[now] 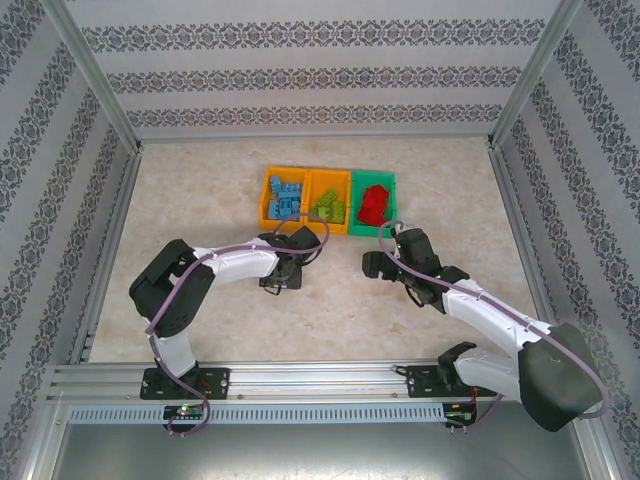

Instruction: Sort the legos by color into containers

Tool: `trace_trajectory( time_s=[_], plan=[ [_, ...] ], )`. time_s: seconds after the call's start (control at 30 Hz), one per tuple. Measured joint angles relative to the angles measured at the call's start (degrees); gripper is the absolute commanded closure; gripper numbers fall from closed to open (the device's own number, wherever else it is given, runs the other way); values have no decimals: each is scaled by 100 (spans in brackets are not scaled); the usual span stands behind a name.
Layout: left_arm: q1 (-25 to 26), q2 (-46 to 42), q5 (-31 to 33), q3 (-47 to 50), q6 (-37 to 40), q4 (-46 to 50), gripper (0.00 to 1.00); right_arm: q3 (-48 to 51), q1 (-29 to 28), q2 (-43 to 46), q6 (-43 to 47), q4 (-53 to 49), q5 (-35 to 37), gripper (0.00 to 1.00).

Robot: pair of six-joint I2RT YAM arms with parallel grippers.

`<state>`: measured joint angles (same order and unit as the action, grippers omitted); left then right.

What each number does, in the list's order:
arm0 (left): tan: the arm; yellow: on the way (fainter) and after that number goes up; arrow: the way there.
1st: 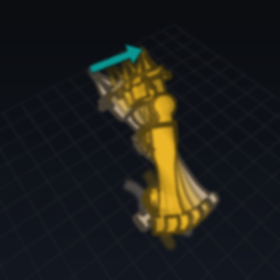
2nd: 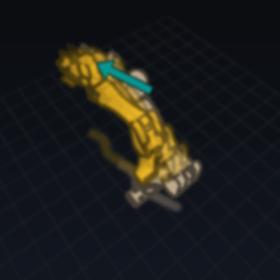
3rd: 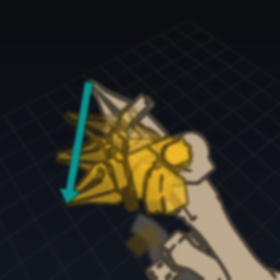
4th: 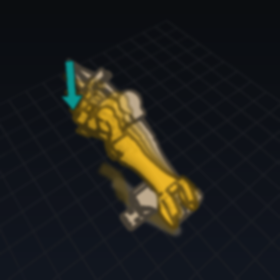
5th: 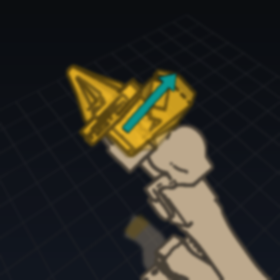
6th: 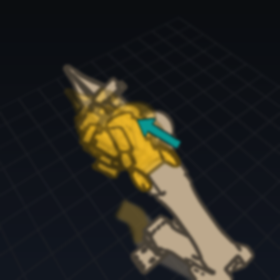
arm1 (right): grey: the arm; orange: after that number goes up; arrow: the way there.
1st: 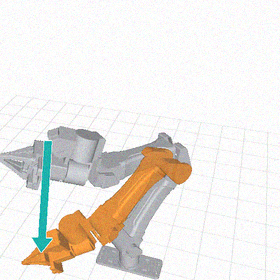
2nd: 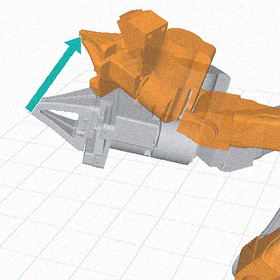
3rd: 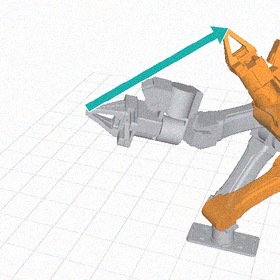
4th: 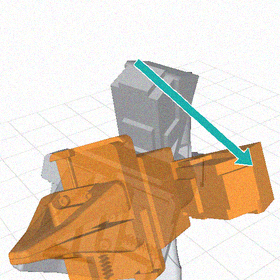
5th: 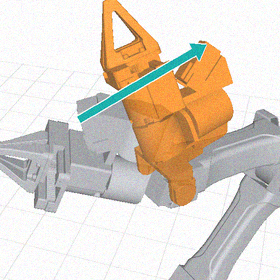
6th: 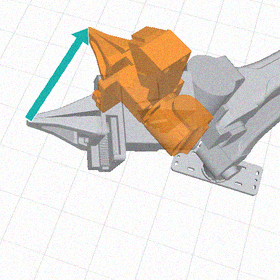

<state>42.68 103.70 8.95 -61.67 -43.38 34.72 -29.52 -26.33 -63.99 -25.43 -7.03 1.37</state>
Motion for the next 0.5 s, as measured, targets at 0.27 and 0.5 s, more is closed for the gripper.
trace_trajectory(
  time_s=[0.27,0.5],
  plan=[
    [44,57,20,-118,48,90,64,138,146,232,2,-33,37,6],
    [142,190,-308,-391,136,-125,66,192,260,363,4,-94,61,6]
  ],
)
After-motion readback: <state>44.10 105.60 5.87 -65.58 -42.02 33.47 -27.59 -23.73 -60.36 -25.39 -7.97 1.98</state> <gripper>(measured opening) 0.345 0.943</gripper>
